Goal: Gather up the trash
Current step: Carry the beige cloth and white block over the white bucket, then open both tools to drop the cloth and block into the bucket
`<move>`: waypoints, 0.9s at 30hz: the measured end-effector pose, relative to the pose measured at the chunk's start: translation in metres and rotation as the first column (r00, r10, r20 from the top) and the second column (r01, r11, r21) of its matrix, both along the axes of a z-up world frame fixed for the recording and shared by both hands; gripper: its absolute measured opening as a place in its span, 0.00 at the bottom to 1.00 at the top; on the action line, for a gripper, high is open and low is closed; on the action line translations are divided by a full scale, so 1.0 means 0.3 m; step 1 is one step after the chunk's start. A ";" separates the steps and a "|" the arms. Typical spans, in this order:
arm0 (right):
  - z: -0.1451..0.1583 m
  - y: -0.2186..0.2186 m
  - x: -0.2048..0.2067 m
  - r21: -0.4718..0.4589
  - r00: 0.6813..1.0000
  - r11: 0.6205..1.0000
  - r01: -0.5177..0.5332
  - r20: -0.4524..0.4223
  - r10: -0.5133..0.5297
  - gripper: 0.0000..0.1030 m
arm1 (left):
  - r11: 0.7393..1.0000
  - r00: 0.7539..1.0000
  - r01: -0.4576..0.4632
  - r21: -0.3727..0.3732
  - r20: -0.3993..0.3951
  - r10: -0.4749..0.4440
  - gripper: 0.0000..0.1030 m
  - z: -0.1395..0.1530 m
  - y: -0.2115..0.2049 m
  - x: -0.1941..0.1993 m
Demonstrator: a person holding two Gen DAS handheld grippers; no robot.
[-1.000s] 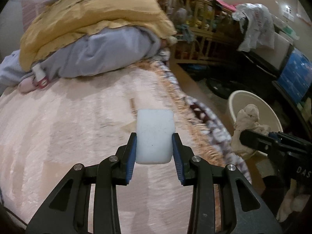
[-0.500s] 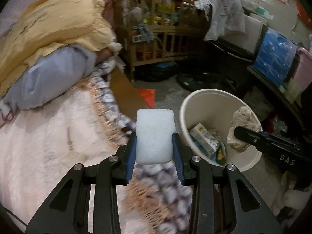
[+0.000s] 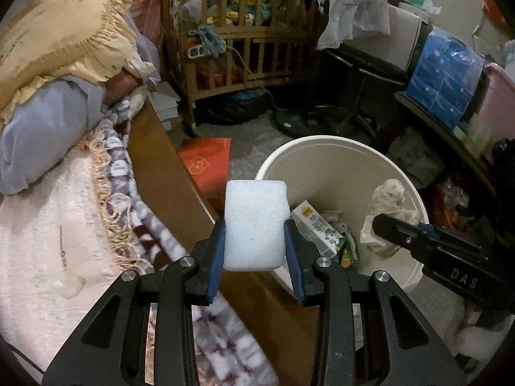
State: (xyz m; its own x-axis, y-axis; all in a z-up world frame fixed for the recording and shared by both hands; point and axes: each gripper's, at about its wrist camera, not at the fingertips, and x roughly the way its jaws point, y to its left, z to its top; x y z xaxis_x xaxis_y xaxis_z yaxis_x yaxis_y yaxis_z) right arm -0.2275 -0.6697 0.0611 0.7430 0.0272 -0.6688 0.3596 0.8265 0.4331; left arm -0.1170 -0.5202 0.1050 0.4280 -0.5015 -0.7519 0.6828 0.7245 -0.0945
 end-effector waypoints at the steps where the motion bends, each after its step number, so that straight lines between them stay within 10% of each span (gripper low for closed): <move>1: -0.004 -0.002 0.002 0.001 1.000 1.000 0.000 -0.001 0.000 0.25 | 1.000 1.000 -0.001 -0.002 -0.007 0.001 0.32 -0.006 -0.007 0.005; 8: -0.015 -0.019 0.008 0.004 1.000 1.000 0.012 -0.001 -0.012 0.37 | 0.997 0.996 0.050 -0.054 -0.077 -0.054 0.36 -0.029 -0.040 0.032; 12: -0.004 -0.025 -0.005 -0.011 0.999 0.999 0.037 0.002 -0.037 0.40 | 0.993 0.994 0.060 -0.102 -0.090 -0.070 0.57 -0.016 -0.035 0.033; 27: 0.083 0.115 -0.039 -0.135 1.000 0.991 0.009 0.024 -0.006 0.54 | 0.996 1.000 0.006 -0.093 0.016 -0.005 0.58 0.072 0.125 -0.061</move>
State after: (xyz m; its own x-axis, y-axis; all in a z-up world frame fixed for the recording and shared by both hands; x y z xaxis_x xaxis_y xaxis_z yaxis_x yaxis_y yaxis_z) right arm -0.2391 -0.6352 0.0858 0.7586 -0.0680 -0.6480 0.3570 0.8753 0.3261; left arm -0.1354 -0.4829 0.1266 0.4363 -0.5715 -0.6950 0.6887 0.7092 -0.1507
